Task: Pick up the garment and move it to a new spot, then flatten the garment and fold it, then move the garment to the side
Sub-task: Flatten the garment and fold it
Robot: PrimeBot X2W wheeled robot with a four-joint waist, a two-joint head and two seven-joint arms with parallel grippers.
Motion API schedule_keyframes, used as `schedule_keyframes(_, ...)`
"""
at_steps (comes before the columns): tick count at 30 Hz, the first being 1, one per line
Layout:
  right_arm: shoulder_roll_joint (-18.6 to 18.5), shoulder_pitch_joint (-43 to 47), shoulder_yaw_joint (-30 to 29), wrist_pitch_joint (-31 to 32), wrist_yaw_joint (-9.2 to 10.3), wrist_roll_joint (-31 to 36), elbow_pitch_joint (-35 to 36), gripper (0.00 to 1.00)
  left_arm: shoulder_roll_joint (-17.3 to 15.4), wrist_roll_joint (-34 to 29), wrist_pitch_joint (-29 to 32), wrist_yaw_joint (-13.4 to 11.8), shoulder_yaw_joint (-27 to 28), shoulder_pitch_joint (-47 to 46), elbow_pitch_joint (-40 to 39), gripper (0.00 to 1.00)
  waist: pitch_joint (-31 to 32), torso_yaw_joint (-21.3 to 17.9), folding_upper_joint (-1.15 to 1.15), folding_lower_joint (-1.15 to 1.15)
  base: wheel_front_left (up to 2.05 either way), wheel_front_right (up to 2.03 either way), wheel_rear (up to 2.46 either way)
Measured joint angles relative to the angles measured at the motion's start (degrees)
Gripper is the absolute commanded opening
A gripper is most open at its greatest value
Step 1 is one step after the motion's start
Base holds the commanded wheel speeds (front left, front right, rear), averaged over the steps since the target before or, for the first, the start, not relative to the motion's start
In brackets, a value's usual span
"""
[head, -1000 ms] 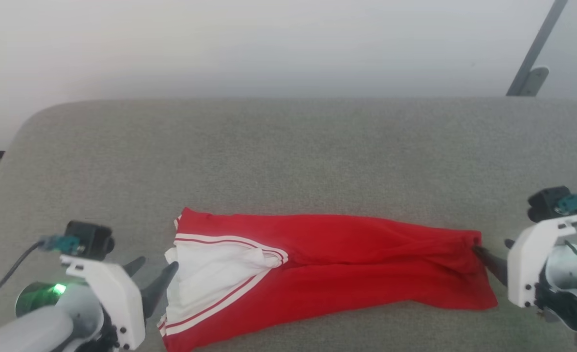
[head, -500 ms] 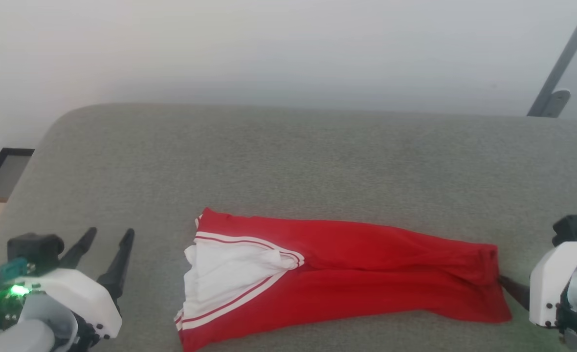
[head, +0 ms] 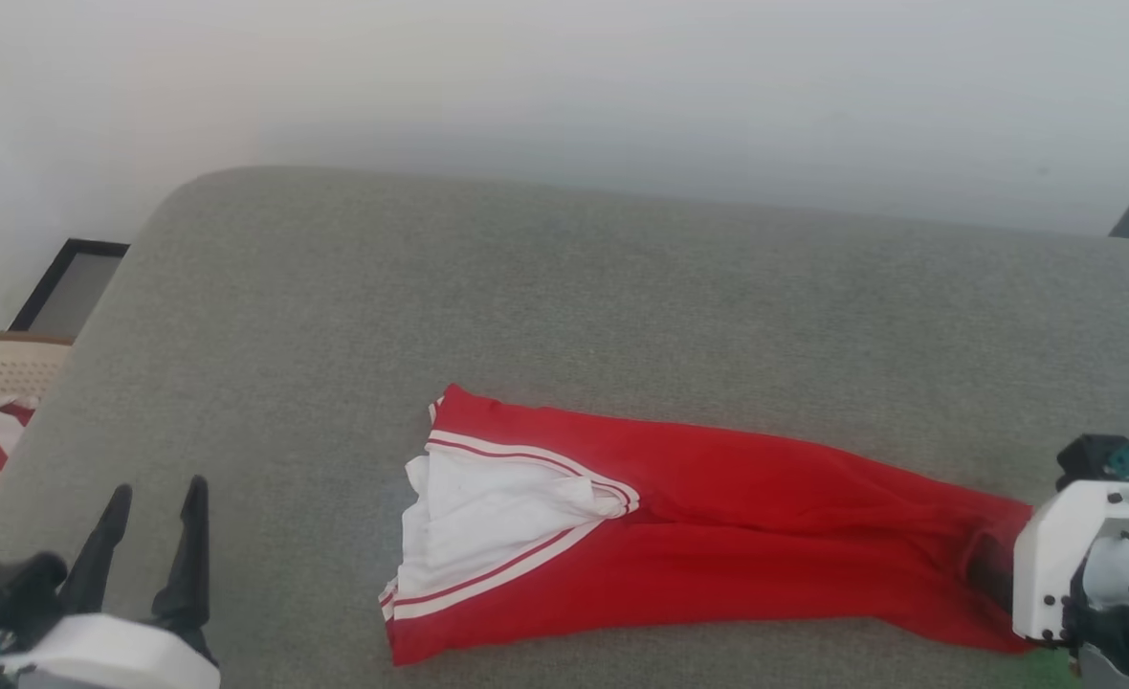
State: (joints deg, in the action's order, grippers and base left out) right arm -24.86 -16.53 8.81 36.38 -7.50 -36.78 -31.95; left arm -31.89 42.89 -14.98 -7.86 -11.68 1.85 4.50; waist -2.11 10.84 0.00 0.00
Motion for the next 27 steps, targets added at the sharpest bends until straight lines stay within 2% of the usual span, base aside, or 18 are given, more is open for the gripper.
schedule_keyframes(2, 0.2, -1.09, 0.68, 0.0, 0.01, -0.4, -1.35, 1.0, 2.63, -2.18, 0.0, 2.43, 3.28, 0.9, 0.63, 1.0, -0.31, 0.31, 0.0, 0.0, 0.0, 0.0, 0.0)
schedule_keyframes(3, 0.1, -1.59, 1.31, -0.01, 0.01, -0.44, -1.96, 0.96, 3.96, -3.27, 0.0, 3.54, 4.77, 1.14, 1.01, 1.0, -0.48, 0.49, 0.0, 0.0, 0.0, 0.0, 0.0)
schedule_keyframes(4, -0.19, -1.93, 2.15, 0.0, 0.01, -0.44, -2.53, 0.34, 5.22, -4.42, 0.0, 4.69, 5.92, 1.24, 1.49, 1.0, -0.67, 0.7, 0.0, 0.0, 0.0, 0.0, 0.0)
schedule_keyframes(5, -0.27, -2.38, 2.82, 0.09, 0.01, -0.56, -3.02, 0.0, 6.27, -5.36, 0.0, 5.8, 6.91, 1.39, 1.86, 1.0, -0.86, 0.9, 0.0, 0.0, 0.0, 0.0, 0.0)
schedule_keyframes(10, -0.43, -3.94, 4.89, -0.68, 0.01, -3.46, -4.2, 0.0, 11.38, -10.23, 0.0, 10.7, 13.02, 1.41, 2.87, 1.0, -1.68, 1.77, 0.0, 0.0, 0.0, 0.0, 0.0)
schedule_keyframes(16, -1.37, -5.19, 6.56, -3.2, 0.01, -6.66, -4.34, 0.0, 15.62, -14.38, 0.0, 13.73, 18.61, 1.43, 4.38, 1.0, -2.08, 1.91, 0.0, 0.0, 0.0, 0.0, 0.0)
schedule_keyframes(21, -3.07, -6.05, 7.35, -5.16, -0.05, -7.62, -4.63, 0.0, 17.84, -16.24, 0.0, 14.79, 21.34, 1.45, 4.69, 1.0, -2.27, 1.37, 0.0, 0.0, 0.0, 0.0, 0.0)
schedule_keyframes(27, -6.81, -7.61, 7.28, -6.64, -0.05, -6.83, -6.49, 0.0, 18.94, -18.08, 0.0, 15.15, 22.34, 1.38, 4.21, 1.0, -2.56, -0.01, 0.0, 0.0, 0.0, 0.0, 0.0)
